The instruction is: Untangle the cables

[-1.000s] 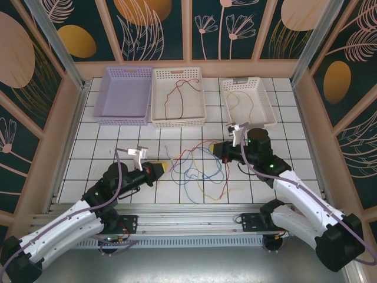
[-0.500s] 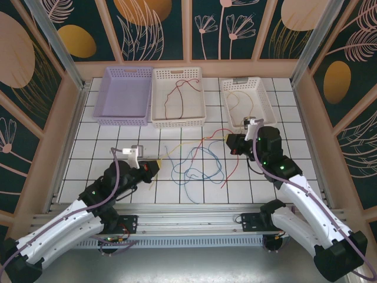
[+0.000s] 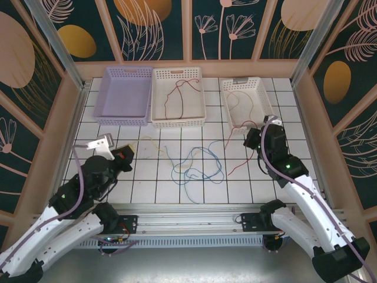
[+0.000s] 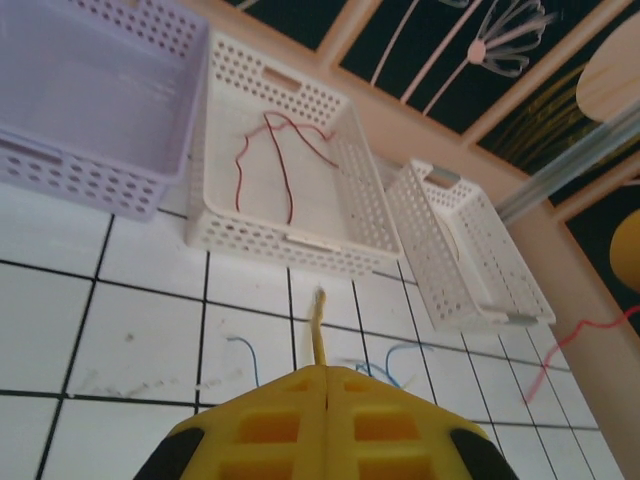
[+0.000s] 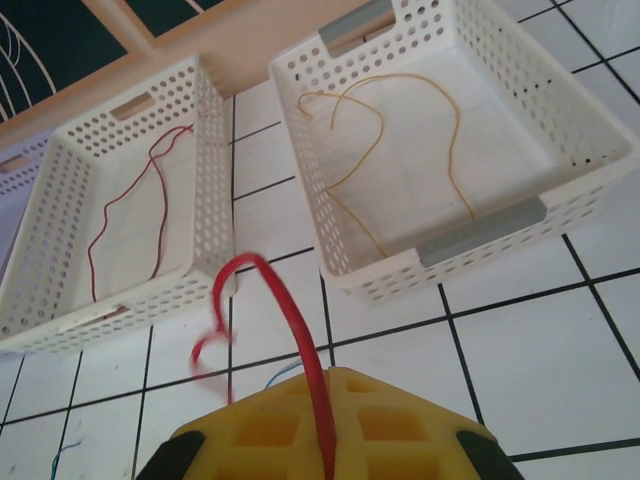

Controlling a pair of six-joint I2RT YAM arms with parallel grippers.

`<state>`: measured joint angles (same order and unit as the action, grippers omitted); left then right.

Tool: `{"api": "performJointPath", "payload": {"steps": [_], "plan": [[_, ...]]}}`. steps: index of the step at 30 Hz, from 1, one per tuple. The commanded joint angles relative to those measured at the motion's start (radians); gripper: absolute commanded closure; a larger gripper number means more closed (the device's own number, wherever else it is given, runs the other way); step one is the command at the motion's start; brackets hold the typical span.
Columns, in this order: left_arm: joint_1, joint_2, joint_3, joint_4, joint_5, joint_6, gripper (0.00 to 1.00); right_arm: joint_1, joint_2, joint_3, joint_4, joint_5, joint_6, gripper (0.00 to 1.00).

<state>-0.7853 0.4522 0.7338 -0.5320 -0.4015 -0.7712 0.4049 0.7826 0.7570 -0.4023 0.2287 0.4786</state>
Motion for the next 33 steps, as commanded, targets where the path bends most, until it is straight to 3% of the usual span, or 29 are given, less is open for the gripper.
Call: {"api": "performJointPath", "payload": {"steps": [1,3,8,15,19,25,33], "plan": [[0.006,0.008,0.059,-0.105,-0.103,0.059,1.0,-0.005,0.029,0.06,-0.007,0.063,0.012,1.0],[0.005,-0.008,0.102,-0.12,-0.152,0.091,1.0,-0.005,0.044,0.073,0.015,0.065,0.017,1.0],[0.005,-0.021,0.097,-0.003,-0.045,0.169,1.0,0.01,0.149,0.125,0.148,-0.108,0.005,1.0],[0.006,0.009,0.004,0.131,0.037,0.272,1.0,0.131,0.479,0.38,0.196,-0.059,-0.057,1.0],[0.005,0.04,-0.006,0.129,0.059,0.286,1.0,0.137,0.695,0.563,0.185,-0.057,-0.087,1.0],[0.005,0.079,-0.014,0.098,0.027,0.278,1.0,0.137,1.055,0.936,0.108,-0.076,-0.113,1.0],[0.005,0.128,-0.011,0.076,0.015,0.268,1.0,0.137,1.567,1.611,-0.145,-0.066,-0.158,1.0]]}}
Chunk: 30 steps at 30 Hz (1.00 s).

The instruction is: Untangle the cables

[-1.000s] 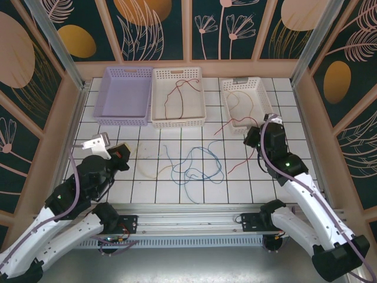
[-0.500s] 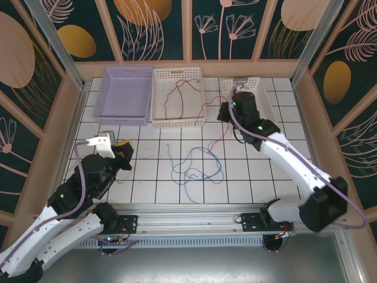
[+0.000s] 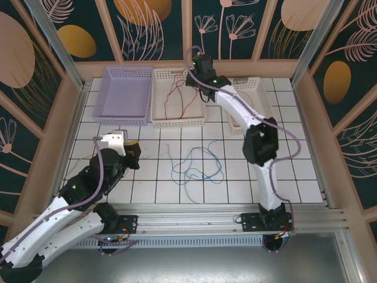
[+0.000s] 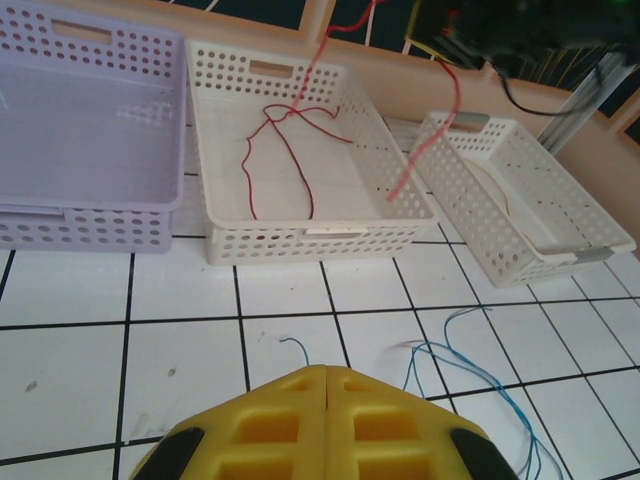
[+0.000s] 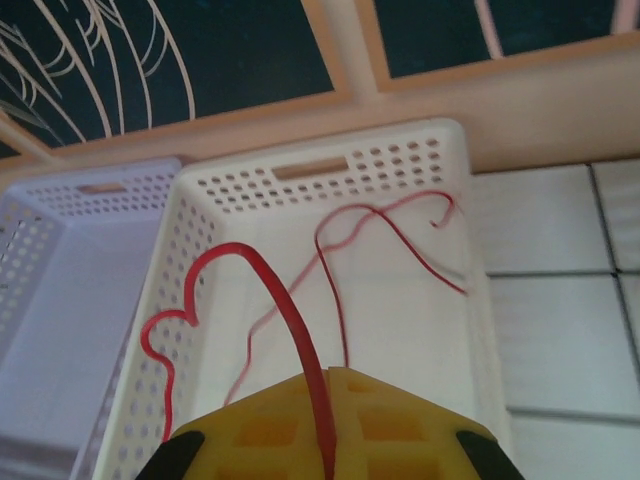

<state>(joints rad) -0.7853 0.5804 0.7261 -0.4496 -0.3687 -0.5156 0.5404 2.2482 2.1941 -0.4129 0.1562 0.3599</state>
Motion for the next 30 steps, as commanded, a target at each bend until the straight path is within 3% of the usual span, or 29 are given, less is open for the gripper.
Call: {"api": "performJointPath", "payload": {"steps": [1,4,15,24,30], "plan": [[0.006,0.0,-0.005,-0.006,-0.019,0.012,1.0,0.001,0.149,0.244,-0.155,0.008,-0.042,1.0],[0.006,0.018,-0.007,-0.008,-0.025,0.015,1.0,0.001,0.273,0.398,-0.177,0.008,-0.045,1.0],[0.024,0.049,-0.005,-0.006,-0.013,0.023,1.0,-0.002,0.333,0.329,-0.094,-0.096,-0.028,1.0],[0.027,0.059,-0.005,-0.008,-0.008,0.022,0.83,0.0,0.295,0.351,-0.138,-0.131,-0.047,0.73],[0.026,0.088,0.001,-0.04,0.0,-0.043,0.59,0.001,0.195,0.354,-0.19,-0.132,-0.054,0.61]]}}
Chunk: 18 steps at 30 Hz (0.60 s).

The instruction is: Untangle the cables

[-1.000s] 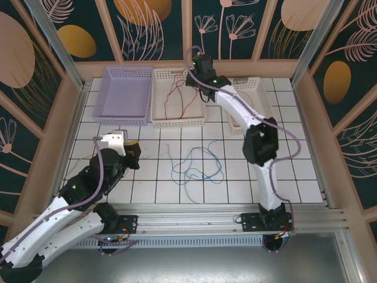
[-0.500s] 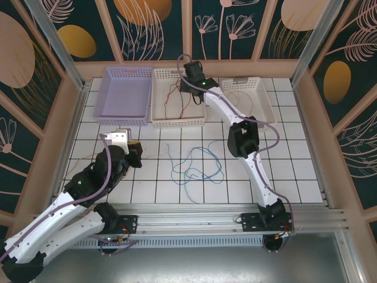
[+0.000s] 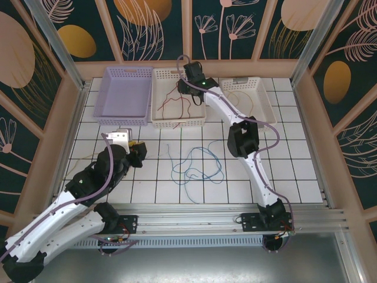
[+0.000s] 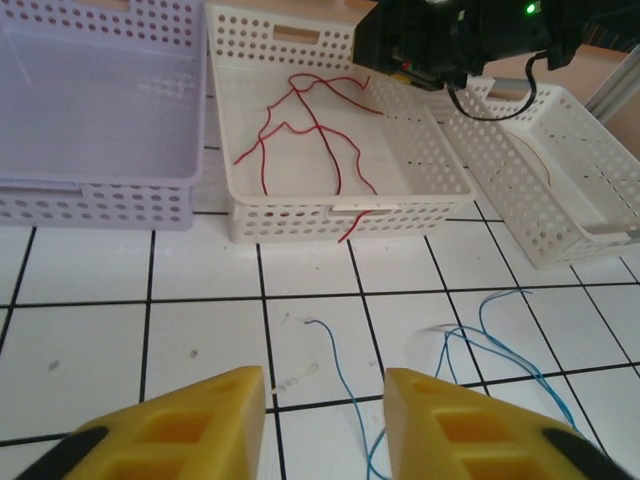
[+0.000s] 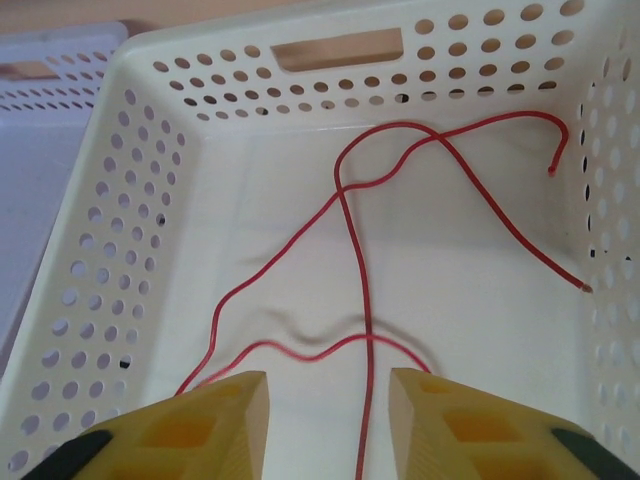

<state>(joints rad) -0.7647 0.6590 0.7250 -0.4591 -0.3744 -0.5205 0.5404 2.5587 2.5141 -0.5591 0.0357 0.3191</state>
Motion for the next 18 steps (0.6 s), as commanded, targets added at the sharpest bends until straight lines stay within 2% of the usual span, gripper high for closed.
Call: {"api": "performJointPath", "payload": {"steps": [1,5,8,13,15,16,17,18], "plan": [[0.006,0.012,0.001,-0.047,-0.003,-0.074,0.53,0.002,-0.148,0.019,-0.052,-0.009,-0.019,0.59],[0.005,0.026,-0.042,-0.099,-0.037,-0.232,0.35,0.031,-0.326,-0.123,-0.048,-0.007,-0.052,0.5],[0.005,0.045,-0.078,-0.108,-0.033,-0.314,0.28,0.062,-0.492,-0.317,0.015,-0.015,-0.093,0.44],[0.006,0.068,-0.157,-0.12,-0.097,-0.422,0.14,0.097,-0.765,-0.628,0.139,-0.016,-0.116,0.33],[0.006,0.075,-0.18,-0.117,-0.124,-0.45,0.11,0.106,-0.871,-0.733,0.187,-0.016,-0.115,0.17],[0.006,0.076,-0.194,-0.116,-0.143,-0.467,0.06,0.112,-0.927,-0.788,0.209,-0.039,-0.116,0.09],[0.005,0.076,-0.206,-0.119,-0.159,-0.482,0.03,0.117,-0.98,-0.839,0.23,-0.045,-0.118,0.03],[0.006,0.074,-0.214,-0.12,-0.165,-0.493,0.02,0.121,-1.025,-0.875,0.241,-0.044,-0.119,0.02]]}}
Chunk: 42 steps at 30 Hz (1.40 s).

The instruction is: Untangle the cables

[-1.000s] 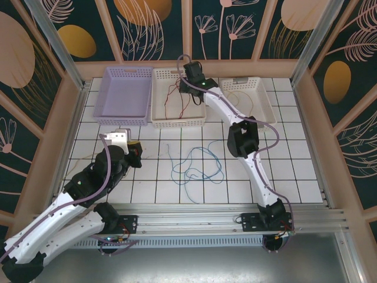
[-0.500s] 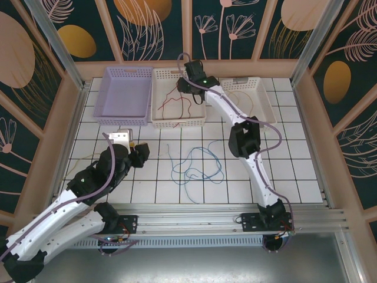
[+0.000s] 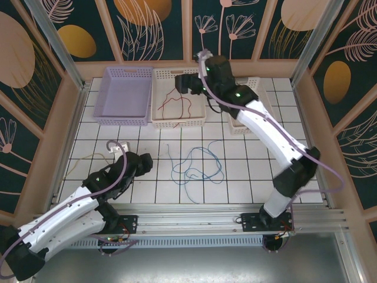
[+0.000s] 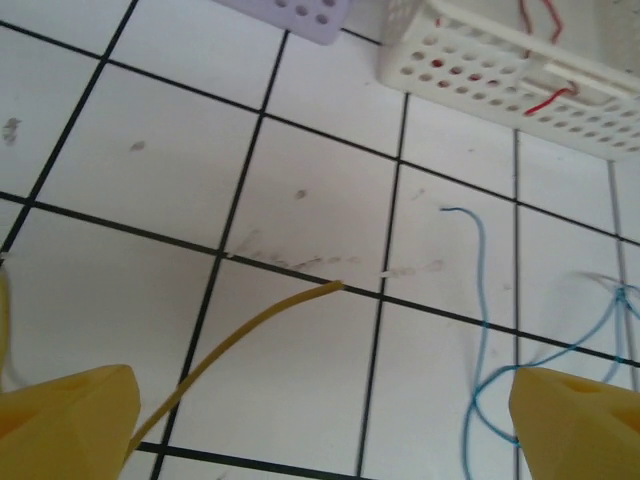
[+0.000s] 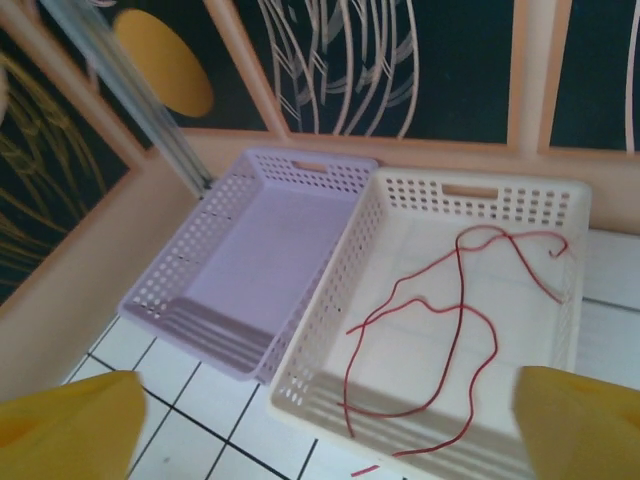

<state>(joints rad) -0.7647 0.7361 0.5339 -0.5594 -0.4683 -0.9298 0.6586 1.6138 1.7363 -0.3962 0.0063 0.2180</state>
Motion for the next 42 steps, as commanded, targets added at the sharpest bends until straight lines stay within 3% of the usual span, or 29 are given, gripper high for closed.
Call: {"api": "performJointPath", "payload": {"steps": [1,10,16,24,31,42], "plan": [[0.007,-0.008,-0.035,-0.017,-0.073,-0.09,0.02,0.009,-0.126,-0.135,0.086,-0.012,-0.017,0.01],[0.005,0.0,-0.141,0.03,-0.079,-0.134,0.03,0.037,-0.491,-0.395,0.077,0.03,0.005,0.01],[0.006,0.025,-0.16,0.057,-0.116,-0.129,0.1,0.086,-0.685,-0.534,0.061,0.026,0.044,0.01],[0.005,0.048,-0.176,0.11,-0.139,-0.111,0.41,0.123,-0.892,-0.728,0.023,0.077,0.093,0.01],[0.007,0.091,-0.186,0.147,-0.133,-0.11,0.52,0.124,-1.017,-0.83,-0.009,0.076,0.153,0.01],[0.007,0.171,-0.172,0.136,-0.154,-0.099,0.56,0.124,-1.11,-0.89,-0.037,0.037,0.227,0.01]]}}
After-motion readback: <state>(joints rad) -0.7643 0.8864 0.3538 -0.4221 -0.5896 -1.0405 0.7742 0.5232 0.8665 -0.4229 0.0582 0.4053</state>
